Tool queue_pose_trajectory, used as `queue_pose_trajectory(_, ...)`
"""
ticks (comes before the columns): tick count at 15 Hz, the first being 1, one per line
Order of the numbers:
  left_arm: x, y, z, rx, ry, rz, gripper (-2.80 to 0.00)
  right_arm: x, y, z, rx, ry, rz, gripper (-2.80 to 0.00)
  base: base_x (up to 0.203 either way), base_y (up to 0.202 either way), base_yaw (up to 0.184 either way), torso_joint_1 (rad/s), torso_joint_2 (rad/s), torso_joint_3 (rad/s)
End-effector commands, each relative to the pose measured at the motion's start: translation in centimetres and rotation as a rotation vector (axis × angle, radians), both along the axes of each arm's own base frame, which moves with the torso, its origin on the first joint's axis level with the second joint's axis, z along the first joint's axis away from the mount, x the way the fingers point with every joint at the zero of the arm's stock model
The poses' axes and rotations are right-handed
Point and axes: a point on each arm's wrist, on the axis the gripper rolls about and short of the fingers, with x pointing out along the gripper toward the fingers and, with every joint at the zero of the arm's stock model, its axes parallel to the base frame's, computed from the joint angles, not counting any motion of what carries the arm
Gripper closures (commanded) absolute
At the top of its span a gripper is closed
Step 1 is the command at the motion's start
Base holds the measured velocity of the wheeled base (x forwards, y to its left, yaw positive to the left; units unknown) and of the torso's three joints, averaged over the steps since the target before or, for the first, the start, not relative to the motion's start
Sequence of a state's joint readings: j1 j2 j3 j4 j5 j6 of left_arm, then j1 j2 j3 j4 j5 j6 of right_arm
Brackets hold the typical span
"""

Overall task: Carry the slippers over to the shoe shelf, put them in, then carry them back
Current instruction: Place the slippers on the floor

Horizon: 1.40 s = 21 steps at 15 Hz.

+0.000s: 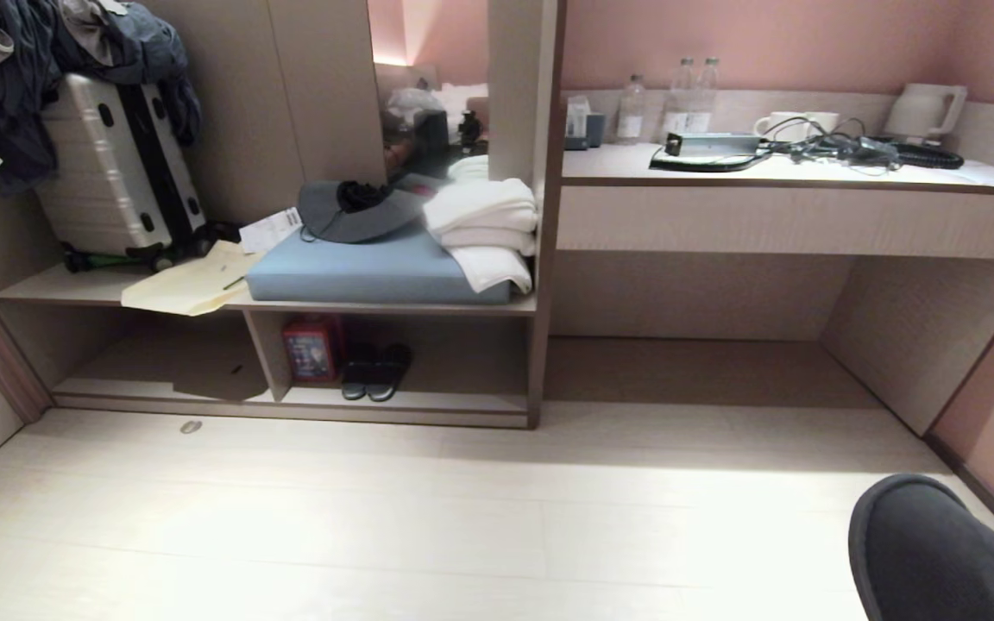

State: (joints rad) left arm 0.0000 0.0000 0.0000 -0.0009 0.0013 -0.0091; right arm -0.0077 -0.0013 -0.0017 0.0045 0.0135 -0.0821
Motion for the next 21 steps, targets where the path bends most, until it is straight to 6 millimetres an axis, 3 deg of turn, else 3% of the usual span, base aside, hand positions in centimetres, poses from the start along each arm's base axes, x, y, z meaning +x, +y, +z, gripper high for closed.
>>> queue_pose_trajectory(1, 0.01, 0.0, 0.0, 0.0, 0.0, 0.001, 0.0, 0.01, 0.0, 0.0, -0.001, 0.001, 0.0, 0.0, 0.0, -0.196, 0.003, 0.002, 0.0, 0.005)
queue_pose_trajectory(17, 0.0, 0.0, 0.01, 0.001, -0.001, 0.002, 0.0, 0.01, 0.0, 0.0, 0.001, 0.002, 0.0, 0.0, 0.0, -0.193, 0.003, 0.002, 0.0, 0.002)
queue_pose_trajectory(21, 0.0, 0.0, -0.01, -0.001, 0.001, 0.0, 0.0, 0.01, 0.0, 0.0, 0.001, 0.002, 0.0, 0.0, 0.0, -0.037, 0.002, 0.0, 0.0, 0.001)
